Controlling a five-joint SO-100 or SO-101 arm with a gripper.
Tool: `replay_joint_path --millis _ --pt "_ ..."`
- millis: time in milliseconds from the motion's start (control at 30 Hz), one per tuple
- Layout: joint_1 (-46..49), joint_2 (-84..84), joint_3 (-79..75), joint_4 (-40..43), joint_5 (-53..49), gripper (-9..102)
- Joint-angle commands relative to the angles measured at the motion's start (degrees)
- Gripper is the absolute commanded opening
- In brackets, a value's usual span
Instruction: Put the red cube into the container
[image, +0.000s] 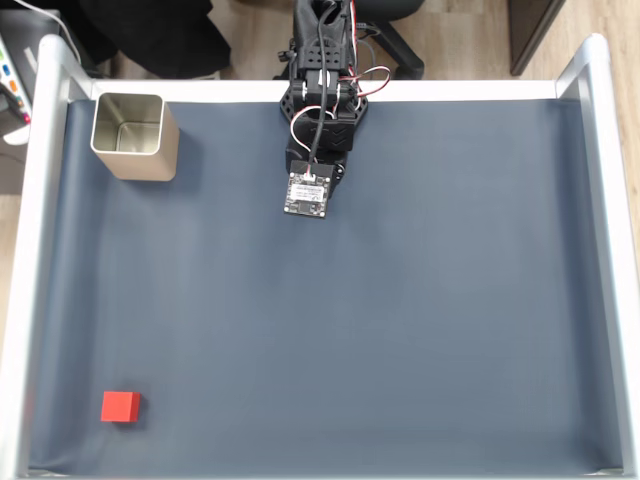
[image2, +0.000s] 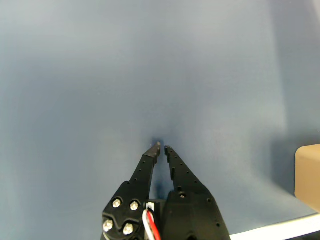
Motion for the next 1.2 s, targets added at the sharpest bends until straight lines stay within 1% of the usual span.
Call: replay_joint_path --millis 0,967,1000,1067,1167 --pt "0.0 -0.26 -0.44 0.44 -0.26 1" --pt "0.0 -0.26 -0.44 0.44 -0.26 1" --pt "-0.09 -0.26 -0.44 0.44 -0.44 1" --pt "-0.26 -0.26 -0.44 0.97 -4.04 0" --pt "-0.26 -0.26 -0.44 0.97 -4.39 1"
